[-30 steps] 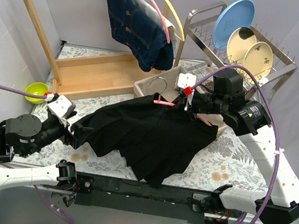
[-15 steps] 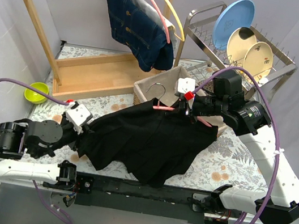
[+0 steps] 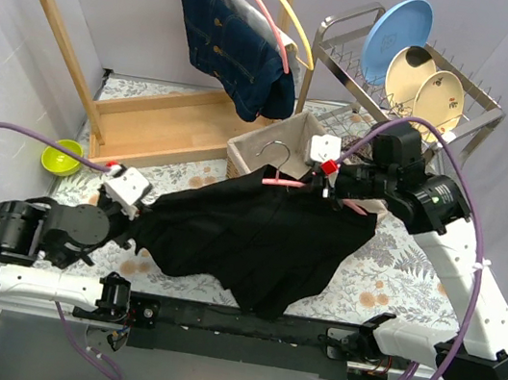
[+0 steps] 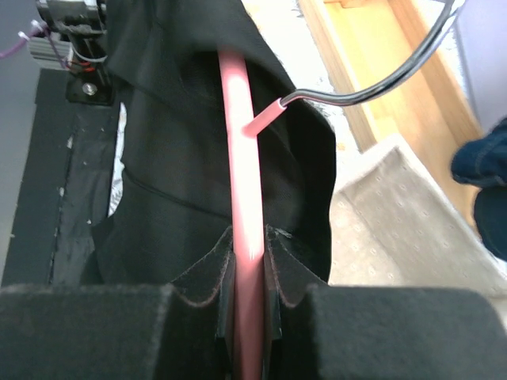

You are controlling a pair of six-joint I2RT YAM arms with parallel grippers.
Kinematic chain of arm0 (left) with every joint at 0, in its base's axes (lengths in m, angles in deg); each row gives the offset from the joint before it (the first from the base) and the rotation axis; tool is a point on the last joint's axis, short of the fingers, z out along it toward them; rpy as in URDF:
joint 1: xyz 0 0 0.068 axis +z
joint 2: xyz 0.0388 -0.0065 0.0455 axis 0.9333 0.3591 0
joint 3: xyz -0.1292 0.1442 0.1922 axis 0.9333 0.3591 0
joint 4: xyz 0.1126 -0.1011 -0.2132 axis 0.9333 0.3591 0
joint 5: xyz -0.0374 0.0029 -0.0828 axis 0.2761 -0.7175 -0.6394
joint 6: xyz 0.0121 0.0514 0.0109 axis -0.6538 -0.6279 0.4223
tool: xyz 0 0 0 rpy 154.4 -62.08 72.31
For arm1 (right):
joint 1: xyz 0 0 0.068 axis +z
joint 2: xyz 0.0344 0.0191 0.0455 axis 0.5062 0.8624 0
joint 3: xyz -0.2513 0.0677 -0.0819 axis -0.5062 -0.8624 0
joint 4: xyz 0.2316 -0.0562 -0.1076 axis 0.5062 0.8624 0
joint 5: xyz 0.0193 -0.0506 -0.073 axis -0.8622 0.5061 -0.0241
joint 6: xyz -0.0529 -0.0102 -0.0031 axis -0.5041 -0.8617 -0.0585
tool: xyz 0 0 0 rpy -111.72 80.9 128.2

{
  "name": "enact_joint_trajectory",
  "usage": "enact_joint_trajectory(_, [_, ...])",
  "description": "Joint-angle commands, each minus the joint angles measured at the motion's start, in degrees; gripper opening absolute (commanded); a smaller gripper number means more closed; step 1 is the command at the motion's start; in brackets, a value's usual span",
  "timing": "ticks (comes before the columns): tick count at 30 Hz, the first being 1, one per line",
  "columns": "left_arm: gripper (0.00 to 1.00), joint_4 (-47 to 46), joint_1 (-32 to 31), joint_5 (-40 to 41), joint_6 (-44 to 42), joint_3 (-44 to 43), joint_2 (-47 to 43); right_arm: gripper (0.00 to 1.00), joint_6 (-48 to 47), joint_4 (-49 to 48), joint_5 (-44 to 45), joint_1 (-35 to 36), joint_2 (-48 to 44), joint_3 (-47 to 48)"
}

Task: Place the skirt on the hanger
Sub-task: Place skirt on hanger

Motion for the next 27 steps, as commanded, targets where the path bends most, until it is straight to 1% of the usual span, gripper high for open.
enact_joint_trajectory(1, [0.00,6.70,-0.97,8.16,1.01,-4.22,-3.16,0.01,-3.22,1.43,-2.67,-2.41,-5.52,0.64])
enact_joint_trajectory(6, [0.00,6.70,-2.47,9.83,1.18,-4.49,-5.89,0.01,-3.93,2.04,-3.19,-6.00,-8.25,-0.94])
enact_joint_trajectory(10, [0.00,6.70,-3.43,10.01,1.18,-3.79,-6.07,0.01,-4.19,2.31,-4.60,-8.12,-8.96,-1.03])
enact_joint_trajectory(19, [0.00,6.79,-3.52,10.10,0.92,-3.35,-8.70,0.01,-3.66,2.31,-5.22,-13.04,-11.33,-1.12])
enact_joint_trajectory(22, [0.00,6.62,-3.52,9.83,0.92,-3.00,-8.18,0.01,-3.05,2.48,-6.53,-13.48,-11.60,-0.68])
enact_joint_trajectory(25, [0.00,6.62,-3.52,8.78,0.66,-4.66,-5.72,0.01,-2.00,2.22,-7.85,-13.57,-10.46,0.63])
enact_joint_trajectory(26, [0.03,6.62,-3.52,8.60,0.13,-5.28,-4.93,0.01,-1.91,2.48,-8.12,-13.57,-9.76,1.25])
enact_joint_trajectory(27, [0.11,6.62,-3.52,7.21,-0.05,-5.98,-3.10,0.01,-1.82,2.57,-8.29,-13.57,-8.62,1.95])
